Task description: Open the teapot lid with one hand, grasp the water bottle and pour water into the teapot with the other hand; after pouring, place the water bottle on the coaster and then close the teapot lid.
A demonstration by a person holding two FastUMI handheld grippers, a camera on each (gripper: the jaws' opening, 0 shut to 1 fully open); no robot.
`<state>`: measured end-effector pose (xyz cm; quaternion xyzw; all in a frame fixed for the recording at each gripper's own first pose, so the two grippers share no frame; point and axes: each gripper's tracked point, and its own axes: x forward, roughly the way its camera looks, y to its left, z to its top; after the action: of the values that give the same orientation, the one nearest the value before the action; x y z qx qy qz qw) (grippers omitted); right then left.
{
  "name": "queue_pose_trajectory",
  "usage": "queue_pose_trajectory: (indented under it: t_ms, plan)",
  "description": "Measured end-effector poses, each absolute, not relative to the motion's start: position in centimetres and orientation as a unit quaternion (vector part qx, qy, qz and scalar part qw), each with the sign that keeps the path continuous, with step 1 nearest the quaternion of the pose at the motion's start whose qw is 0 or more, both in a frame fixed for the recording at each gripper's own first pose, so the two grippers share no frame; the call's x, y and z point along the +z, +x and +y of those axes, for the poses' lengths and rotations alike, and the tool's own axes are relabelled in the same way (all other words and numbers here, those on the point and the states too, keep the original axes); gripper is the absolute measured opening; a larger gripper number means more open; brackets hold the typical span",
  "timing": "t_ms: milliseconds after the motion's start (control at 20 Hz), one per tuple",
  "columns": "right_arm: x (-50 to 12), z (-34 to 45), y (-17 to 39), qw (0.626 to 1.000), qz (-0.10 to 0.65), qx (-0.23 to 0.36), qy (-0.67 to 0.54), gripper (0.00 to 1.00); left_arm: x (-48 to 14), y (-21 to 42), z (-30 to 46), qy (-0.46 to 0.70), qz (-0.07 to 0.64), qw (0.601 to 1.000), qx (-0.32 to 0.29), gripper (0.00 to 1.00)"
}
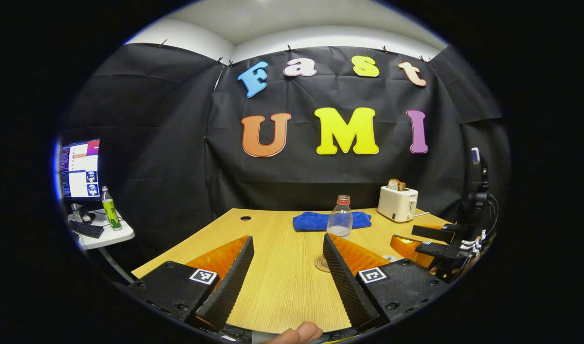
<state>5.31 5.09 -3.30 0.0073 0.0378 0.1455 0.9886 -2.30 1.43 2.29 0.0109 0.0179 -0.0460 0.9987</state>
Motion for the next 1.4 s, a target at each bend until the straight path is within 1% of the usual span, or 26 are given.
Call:
queue_pose_trajectory:
  t_ms: [100,250,400,600,700,900,950,1250,1400]
  plan:
    - [-1.7,3.0,4.4,0.993,0.025,0.113,0.002,0.96,2.3,-2.3,1.0,0.008,0.016,0.999,-0.051,0.92]
    - [0.4,-0.9,3.2,0.999,0.012,0.046,-0.004,0.96,1.9,-2.3,0.5,0.006,0.023,0.998,-0.052,0.92]
    - [1.6,-4.0,1.5,1.000,0.012,0.005,-0.024,0.96,1.4,-2.6,-0.7,0.014,0.035,0.997,-0.061,0.92]
    - [2.7,-6.3,-0.3,0.999,0.017,-0.007,-0.031,0.96,1.4,-2.9,-1.7,0.038,0.031,0.997,-0.060,0.92]
    - [2.2,-7.1,-1.1,0.999,0.030,-0.016,-0.016,0.95,1.3,-3.1,-1.9,0.051,0.031,0.997,-0.056,0.92]
    - [1.2,-7.6,-1.5,0.998,0.048,-0.027,-0.035,0.94,1.5,-3.1,-1.7,0.064,0.023,0.997,-0.045,0.92]
    - [1.2,-7.5,-1.5,0.998,0.049,-0.026,-0.035,0.95,1.1,-2.9,-1.9,0.061,0.026,0.997,-0.048,0.92]
    - [0.9,-6.3,-1.4,0.998,0.046,-0.010,-0.046,0.95,0.6,-2.6,-1.2,0.058,0.038,0.997,-0.040,0.92]
    - [1.0,-6.5,-1.4,0.998,0.045,-0.013,-0.047,0.95,0.7,-2.7,-1.2,0.050,0.037,0.997,-0.043,0.92]
